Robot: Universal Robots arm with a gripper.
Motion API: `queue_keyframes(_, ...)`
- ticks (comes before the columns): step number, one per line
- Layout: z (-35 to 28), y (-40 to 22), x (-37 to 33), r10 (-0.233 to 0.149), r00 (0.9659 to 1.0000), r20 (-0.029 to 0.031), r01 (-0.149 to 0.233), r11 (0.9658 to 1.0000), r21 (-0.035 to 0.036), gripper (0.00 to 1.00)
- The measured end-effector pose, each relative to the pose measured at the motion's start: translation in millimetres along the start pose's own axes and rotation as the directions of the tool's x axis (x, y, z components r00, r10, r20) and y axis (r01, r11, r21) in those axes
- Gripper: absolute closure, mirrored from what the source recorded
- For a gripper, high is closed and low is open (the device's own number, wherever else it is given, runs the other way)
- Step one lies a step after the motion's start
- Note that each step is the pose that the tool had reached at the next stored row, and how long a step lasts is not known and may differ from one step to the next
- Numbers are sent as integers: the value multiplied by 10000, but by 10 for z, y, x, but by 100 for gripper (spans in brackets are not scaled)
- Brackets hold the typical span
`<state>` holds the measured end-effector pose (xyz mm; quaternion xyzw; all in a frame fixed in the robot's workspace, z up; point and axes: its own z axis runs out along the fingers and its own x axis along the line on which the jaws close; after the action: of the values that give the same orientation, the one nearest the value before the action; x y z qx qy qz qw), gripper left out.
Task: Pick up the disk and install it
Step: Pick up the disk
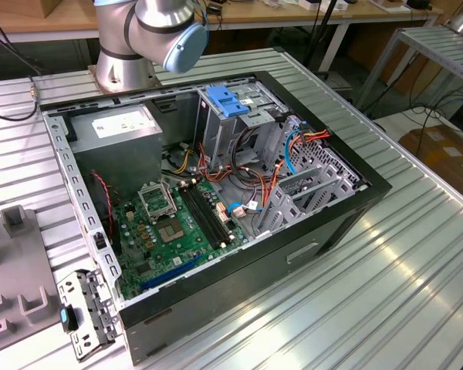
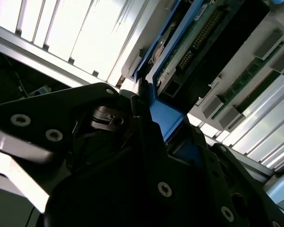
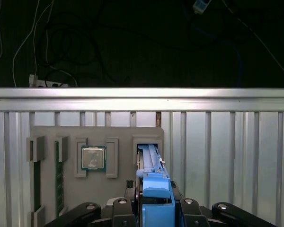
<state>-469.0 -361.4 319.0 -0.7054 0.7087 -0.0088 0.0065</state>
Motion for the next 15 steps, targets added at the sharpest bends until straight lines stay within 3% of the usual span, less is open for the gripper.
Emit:
queue_keyframes(7,-106,-2,0,-1,10000,-23,1,10000,1,63)
queue_keyframes(15,-273,-6,1,-1,10000,-46,1,10000,0,63)
